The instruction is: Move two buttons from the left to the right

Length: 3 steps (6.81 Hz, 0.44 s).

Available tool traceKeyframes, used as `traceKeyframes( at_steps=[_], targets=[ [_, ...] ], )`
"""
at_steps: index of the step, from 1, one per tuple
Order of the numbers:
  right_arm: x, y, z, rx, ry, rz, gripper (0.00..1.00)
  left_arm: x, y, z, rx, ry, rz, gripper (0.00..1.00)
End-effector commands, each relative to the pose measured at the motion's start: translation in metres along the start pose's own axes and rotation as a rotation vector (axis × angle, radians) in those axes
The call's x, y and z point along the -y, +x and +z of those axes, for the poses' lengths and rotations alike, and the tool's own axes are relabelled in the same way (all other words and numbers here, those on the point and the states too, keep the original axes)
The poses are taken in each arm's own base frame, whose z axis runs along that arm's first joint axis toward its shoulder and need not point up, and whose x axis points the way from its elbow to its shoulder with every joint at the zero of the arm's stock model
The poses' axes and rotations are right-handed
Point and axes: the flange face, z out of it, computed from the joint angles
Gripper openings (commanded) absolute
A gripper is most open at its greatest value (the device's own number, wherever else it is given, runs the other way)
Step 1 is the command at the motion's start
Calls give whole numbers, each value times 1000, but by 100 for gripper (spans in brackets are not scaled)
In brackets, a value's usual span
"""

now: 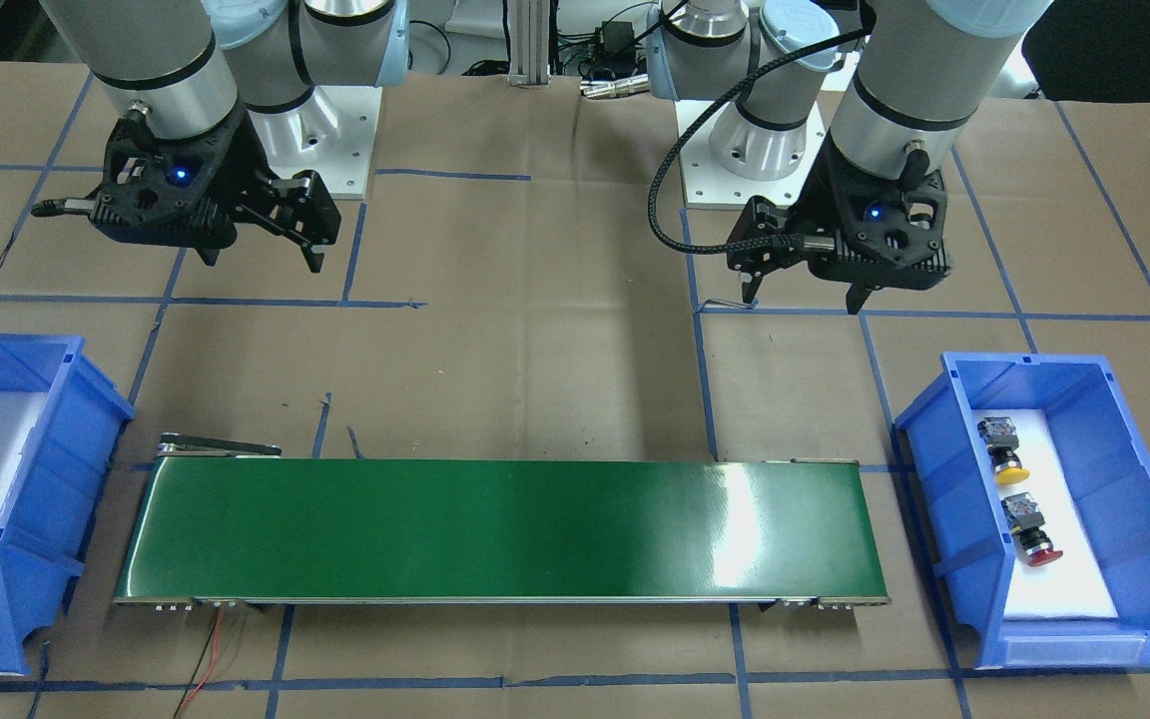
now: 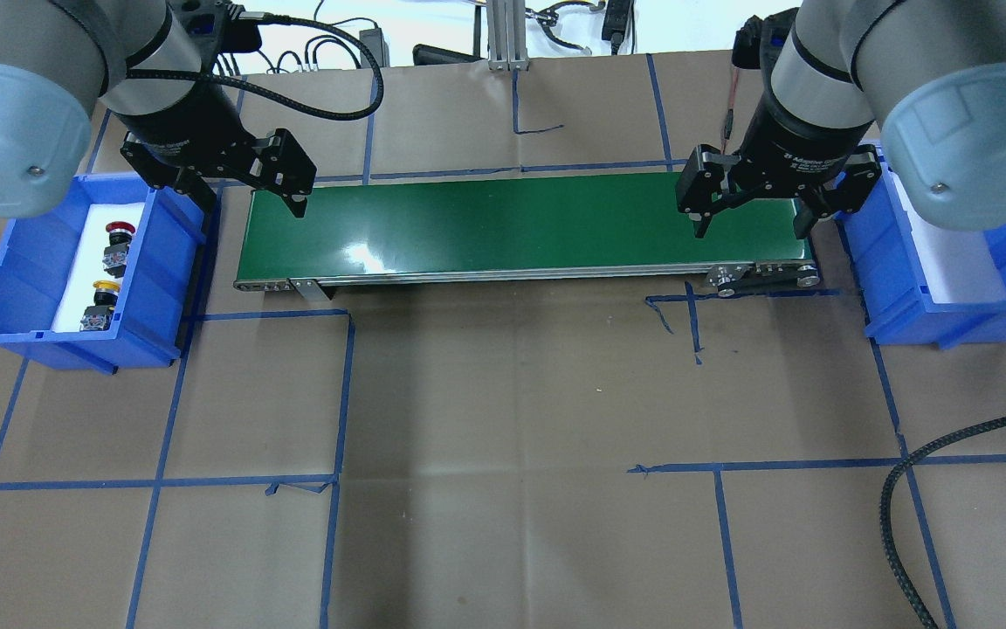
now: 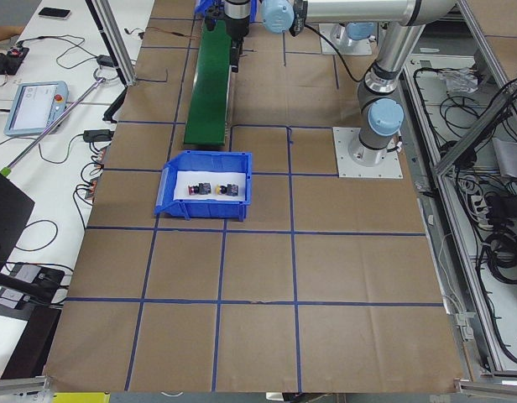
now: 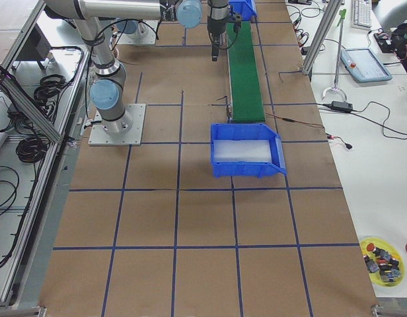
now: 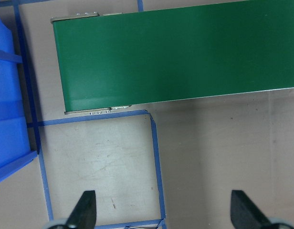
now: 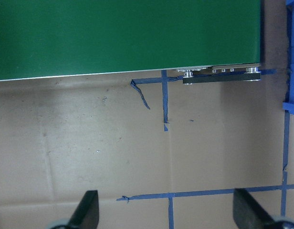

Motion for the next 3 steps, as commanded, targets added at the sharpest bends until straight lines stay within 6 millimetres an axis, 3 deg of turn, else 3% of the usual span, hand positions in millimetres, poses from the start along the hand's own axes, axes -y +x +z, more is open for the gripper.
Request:
traceKeyframes(
  at_steps=[1, 3],
  targets=[
    [0, 0, 0, -1, 1, 0, 100, 2, -20, 1, 5, -3, -20, 100],
    [0, 0, 0, -1, 1, 0, 100, 8, -127, 6, -2, -9, -64, 100]
  ],
)
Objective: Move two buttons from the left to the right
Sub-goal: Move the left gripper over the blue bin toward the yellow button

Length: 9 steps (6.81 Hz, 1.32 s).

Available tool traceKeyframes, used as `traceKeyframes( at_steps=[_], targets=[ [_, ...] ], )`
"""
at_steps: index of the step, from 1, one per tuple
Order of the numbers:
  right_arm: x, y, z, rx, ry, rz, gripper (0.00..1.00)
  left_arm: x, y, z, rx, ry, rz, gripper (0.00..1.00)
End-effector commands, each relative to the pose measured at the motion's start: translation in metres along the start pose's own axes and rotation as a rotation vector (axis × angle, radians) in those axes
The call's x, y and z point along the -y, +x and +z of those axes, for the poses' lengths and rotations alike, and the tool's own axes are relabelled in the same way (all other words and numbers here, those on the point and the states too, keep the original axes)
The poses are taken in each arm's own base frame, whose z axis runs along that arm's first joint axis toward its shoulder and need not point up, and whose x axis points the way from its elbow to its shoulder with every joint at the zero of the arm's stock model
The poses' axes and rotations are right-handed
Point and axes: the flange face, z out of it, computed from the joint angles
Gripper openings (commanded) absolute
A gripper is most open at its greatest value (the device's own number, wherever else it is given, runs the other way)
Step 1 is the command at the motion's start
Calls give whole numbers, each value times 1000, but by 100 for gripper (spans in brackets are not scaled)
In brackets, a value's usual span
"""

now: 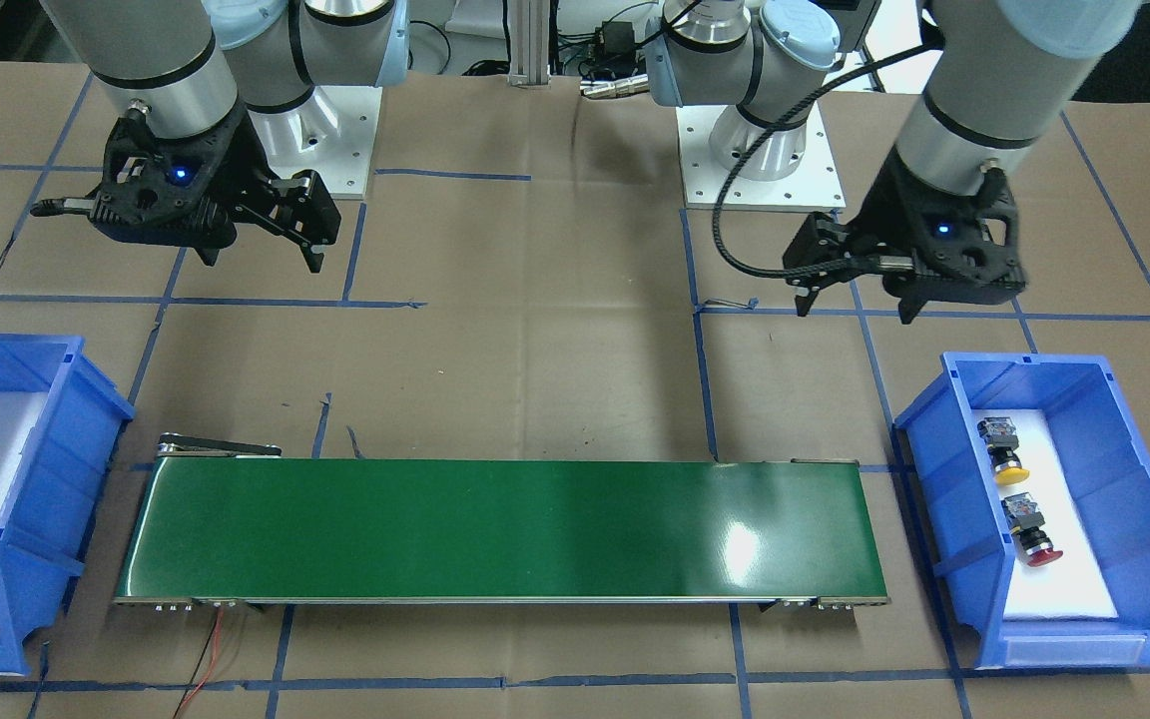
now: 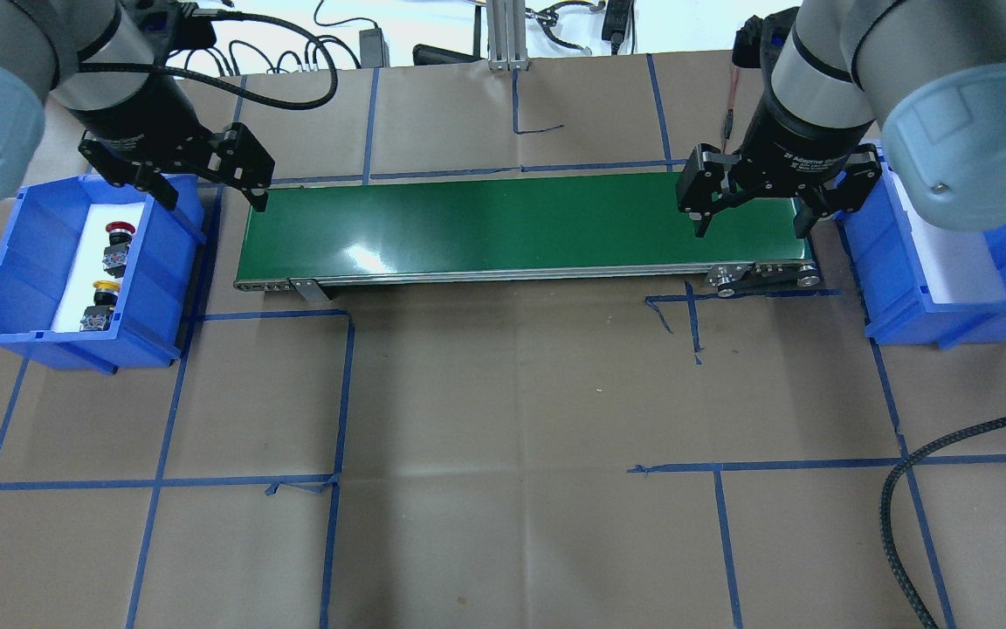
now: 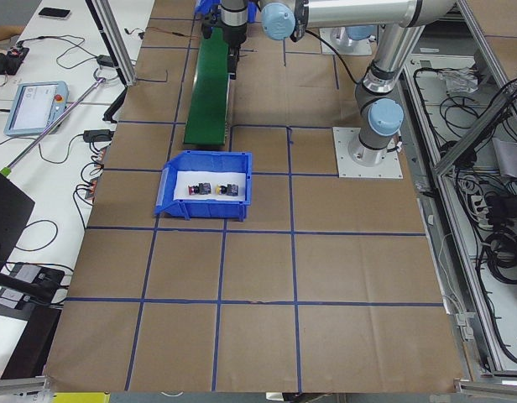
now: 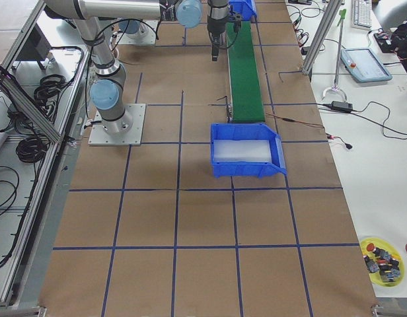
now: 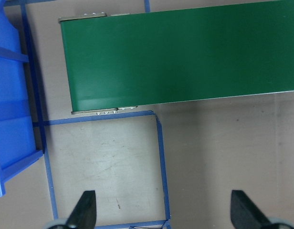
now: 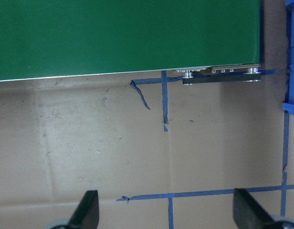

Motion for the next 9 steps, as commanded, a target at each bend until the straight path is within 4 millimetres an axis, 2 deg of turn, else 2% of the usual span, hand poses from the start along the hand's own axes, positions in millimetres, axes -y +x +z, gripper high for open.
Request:
traceKeyframes(
  at_steps=[1, 3, 5, 6, 7, 9],
  targets=[
    [0, 0, 0, 0, 0, 0, 100, 1, -106, 11, -8, -18, -2, 100],
    [0, 0, 0, 1, 0, 0, 100, -3, -181, 34, -17, -47, -60, 100],
    [0, 0, 0, 1, 0, 0, 100, -6, -248, 59, -24, -41, -21, 100],
    [0, 0, 1, 1, -2, 0, 100, -5, -262, 71, -33, -51, -38, 100],
    [0, 0, 1, 1, -2, 0, 100, 3, -269, 83, -14, -27, -36, 100],
    [0, 0, 1, 1, -3, 0, 100, 3, -269, 113, -14, -24, -36, 100]
  ],
)
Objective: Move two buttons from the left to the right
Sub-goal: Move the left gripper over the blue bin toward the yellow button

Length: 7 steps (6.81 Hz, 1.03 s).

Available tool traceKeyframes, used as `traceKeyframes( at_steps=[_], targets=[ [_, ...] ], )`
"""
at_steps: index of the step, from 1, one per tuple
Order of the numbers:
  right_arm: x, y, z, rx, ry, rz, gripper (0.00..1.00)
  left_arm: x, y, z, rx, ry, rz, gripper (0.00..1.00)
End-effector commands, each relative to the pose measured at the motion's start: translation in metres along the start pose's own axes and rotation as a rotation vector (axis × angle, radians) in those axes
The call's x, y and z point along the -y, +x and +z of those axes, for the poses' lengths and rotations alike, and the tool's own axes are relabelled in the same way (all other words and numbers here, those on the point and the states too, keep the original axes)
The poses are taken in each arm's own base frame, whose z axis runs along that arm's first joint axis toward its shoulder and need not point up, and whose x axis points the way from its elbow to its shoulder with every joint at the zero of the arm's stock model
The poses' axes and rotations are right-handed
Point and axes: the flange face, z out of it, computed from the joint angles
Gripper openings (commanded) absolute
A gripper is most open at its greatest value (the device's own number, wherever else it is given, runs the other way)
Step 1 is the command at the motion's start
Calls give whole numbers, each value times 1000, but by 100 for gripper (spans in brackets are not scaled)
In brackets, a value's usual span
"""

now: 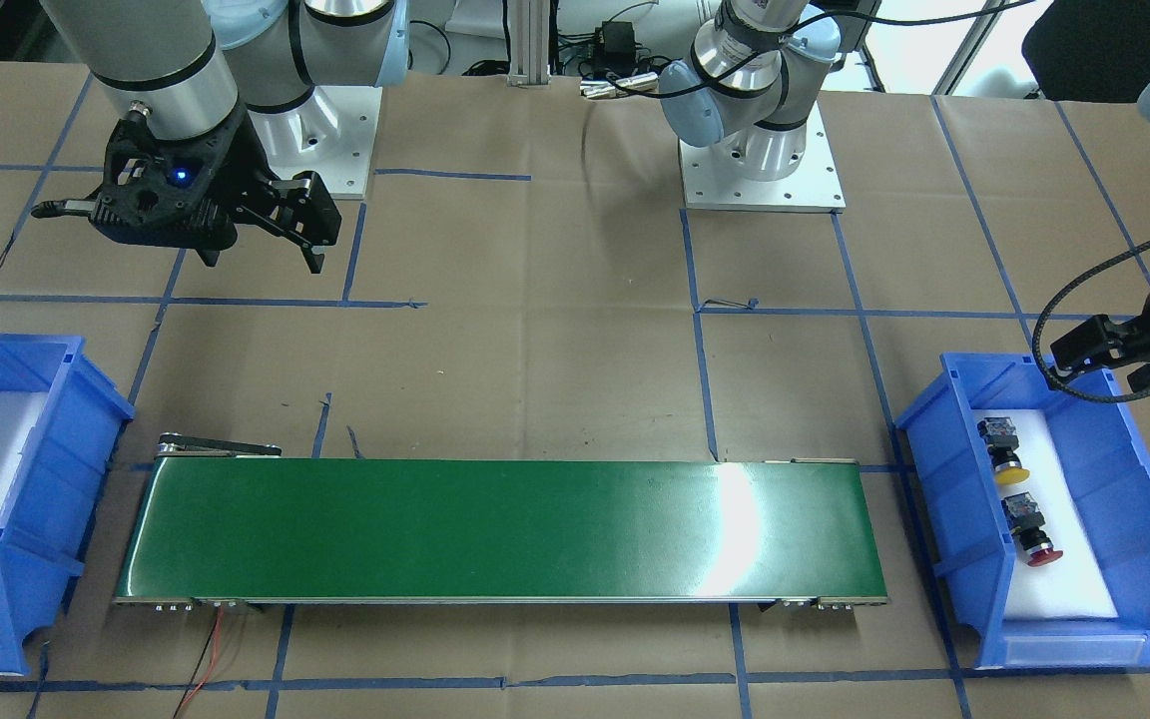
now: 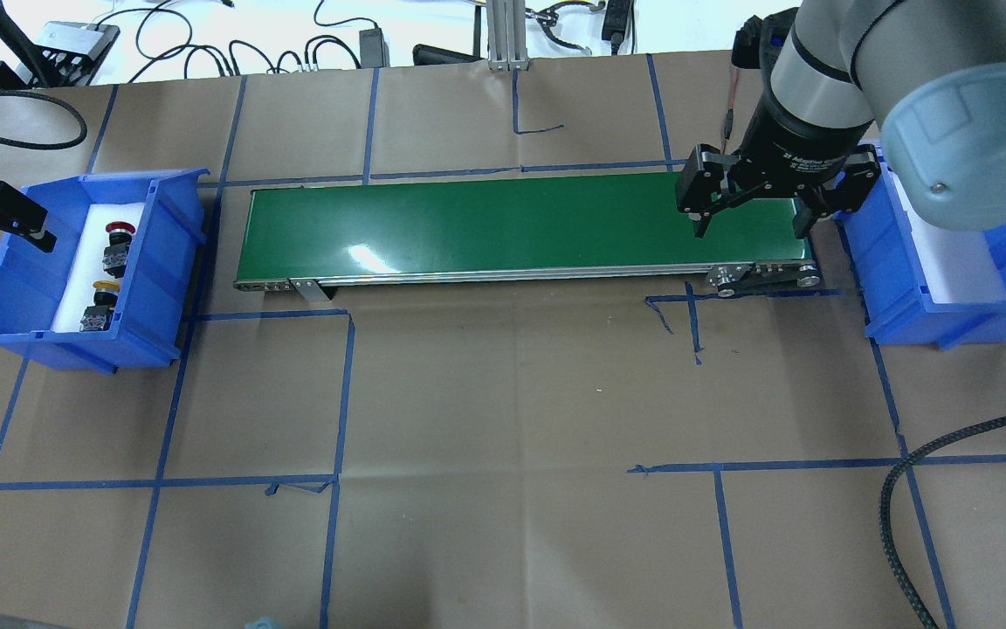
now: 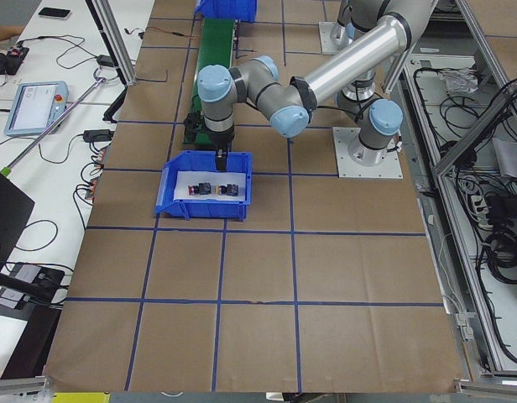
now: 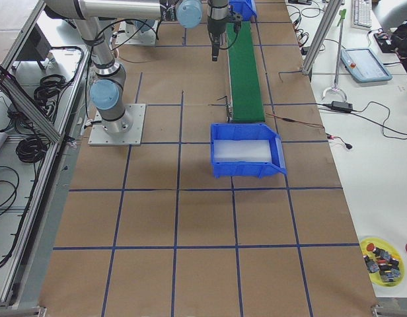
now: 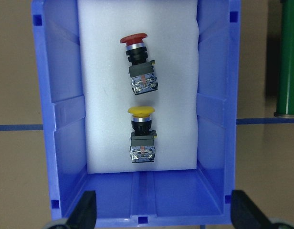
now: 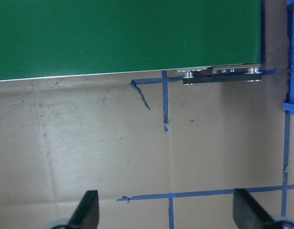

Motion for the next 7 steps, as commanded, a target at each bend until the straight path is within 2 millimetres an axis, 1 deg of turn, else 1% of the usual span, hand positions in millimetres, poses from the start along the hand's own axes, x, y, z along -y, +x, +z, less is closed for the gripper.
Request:
traceKeyframes(
  at_steps=[1, 4, 5, 6, 7],
  targets=[
    [0, 0, 0, 0, 0, 0, 100, -3, 0, 31, 18, 27, -2, 100],
    [0, 0, 1, 1, -1, 0, 100, -14, 4, 80, 36, 52, -6, 100],
    [1, 0, 1, 0, -1, 0, 100, -17, 5, 99, 40, 61, -6, 100],
    [0, 0, 1, 1, -1, 0, 100, -18, 6, 117, 46, 71, -5, 100],
    [0, 0, 1, 1, -1, -2, 100, -19, 5, 131, 51, 78, -7, 100]
  ],
)
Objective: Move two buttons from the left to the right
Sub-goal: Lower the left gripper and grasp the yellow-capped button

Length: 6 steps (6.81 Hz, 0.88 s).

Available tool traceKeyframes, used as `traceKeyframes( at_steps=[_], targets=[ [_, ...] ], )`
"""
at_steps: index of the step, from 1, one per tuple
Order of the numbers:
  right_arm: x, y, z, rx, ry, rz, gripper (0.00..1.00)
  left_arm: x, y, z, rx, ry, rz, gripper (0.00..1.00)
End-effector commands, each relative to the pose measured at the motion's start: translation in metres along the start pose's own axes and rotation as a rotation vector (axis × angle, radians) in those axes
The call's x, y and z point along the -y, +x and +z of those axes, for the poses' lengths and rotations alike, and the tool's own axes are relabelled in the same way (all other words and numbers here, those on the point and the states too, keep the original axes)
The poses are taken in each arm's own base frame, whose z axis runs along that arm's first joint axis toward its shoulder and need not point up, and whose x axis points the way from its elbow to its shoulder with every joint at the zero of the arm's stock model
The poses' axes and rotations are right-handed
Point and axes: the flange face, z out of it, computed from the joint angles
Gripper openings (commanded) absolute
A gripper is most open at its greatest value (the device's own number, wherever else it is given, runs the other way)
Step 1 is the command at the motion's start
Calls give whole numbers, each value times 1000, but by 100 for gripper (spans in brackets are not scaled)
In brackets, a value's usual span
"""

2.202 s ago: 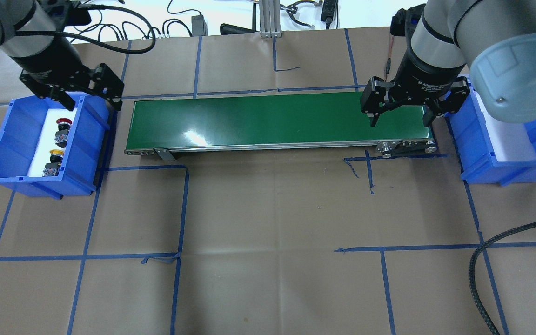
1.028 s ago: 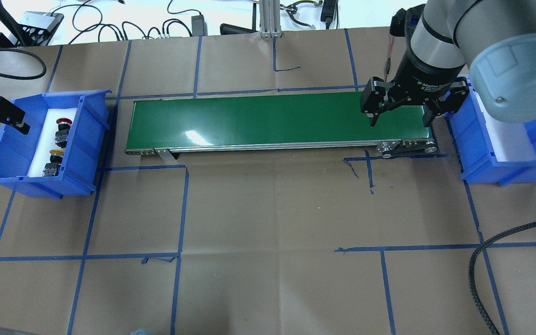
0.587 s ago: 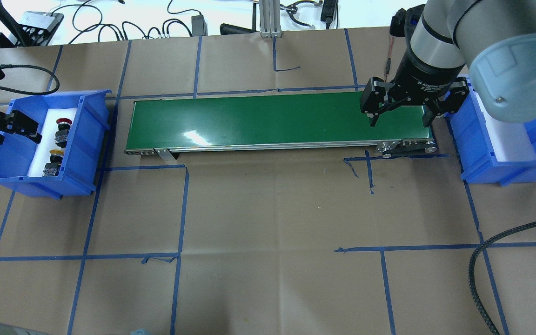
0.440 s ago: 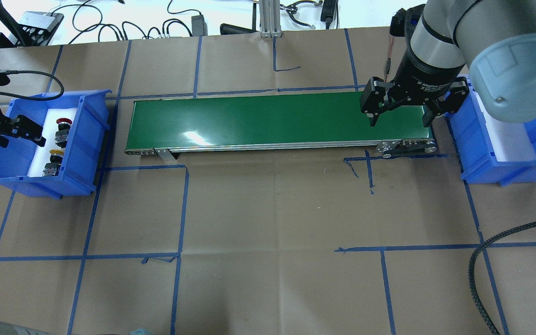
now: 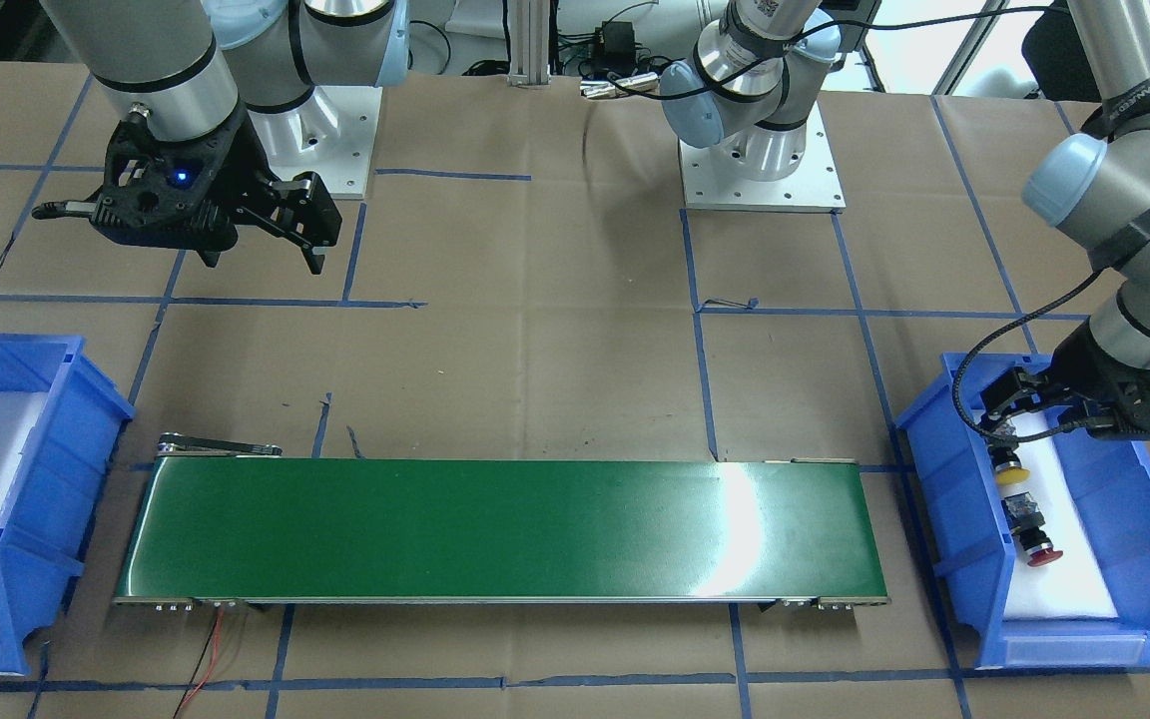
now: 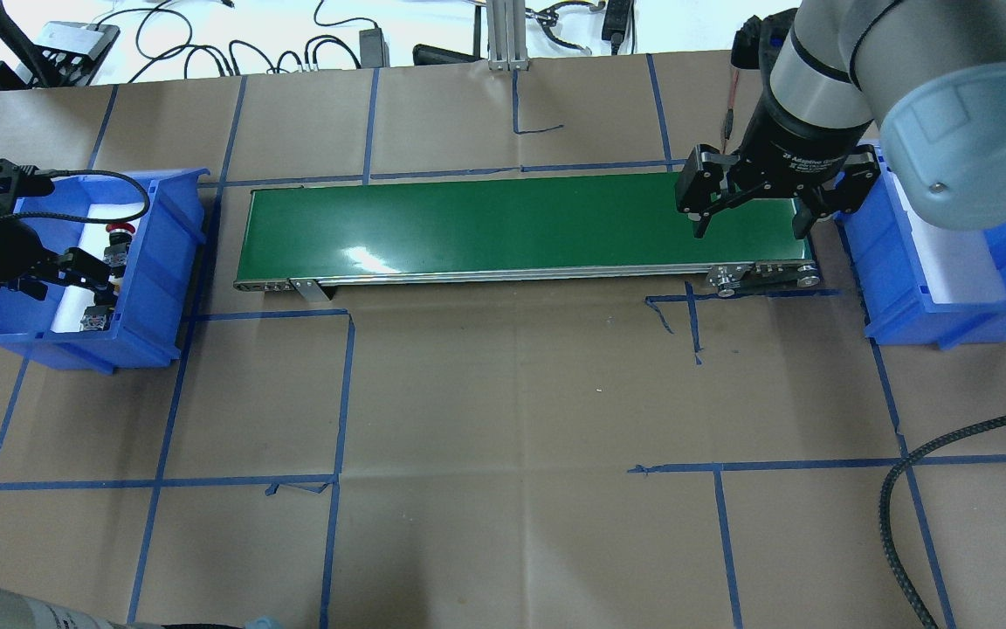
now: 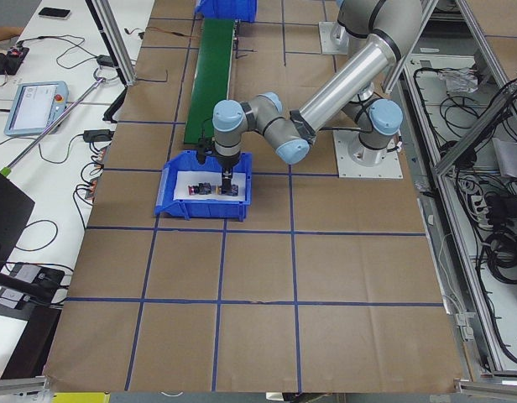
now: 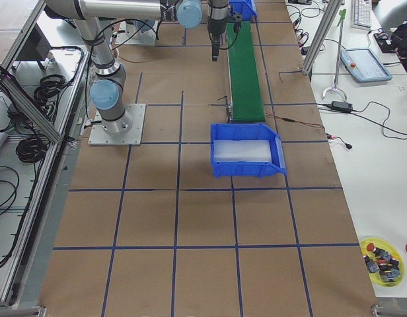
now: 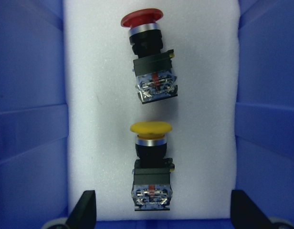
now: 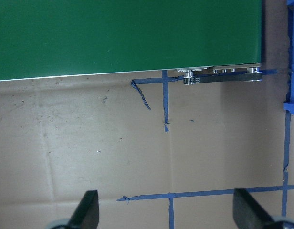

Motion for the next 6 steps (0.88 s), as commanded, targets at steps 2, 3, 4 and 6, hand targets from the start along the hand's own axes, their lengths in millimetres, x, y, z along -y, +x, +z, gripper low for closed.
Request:
traceKeyframes(
  at_steps=[2, 3, 4, 6],
  targets=[
    [0, 0, 0, 0, 0, 0, 100, -4, 2, 32, -5, -6, -2, 100],
    [0, -1, 1, 0, -2, -1, 100, -4, 2, 37, -8, -13, -2, 100],
    [0, -1, 1, 0, -2, -1, 100, -2, 0, 44, -6, -10, 0, 100],
    [0, 0, 2, 0, -3, -1, 100, -1, 0, 50, -6, -10, 1, 100]
  ],
)
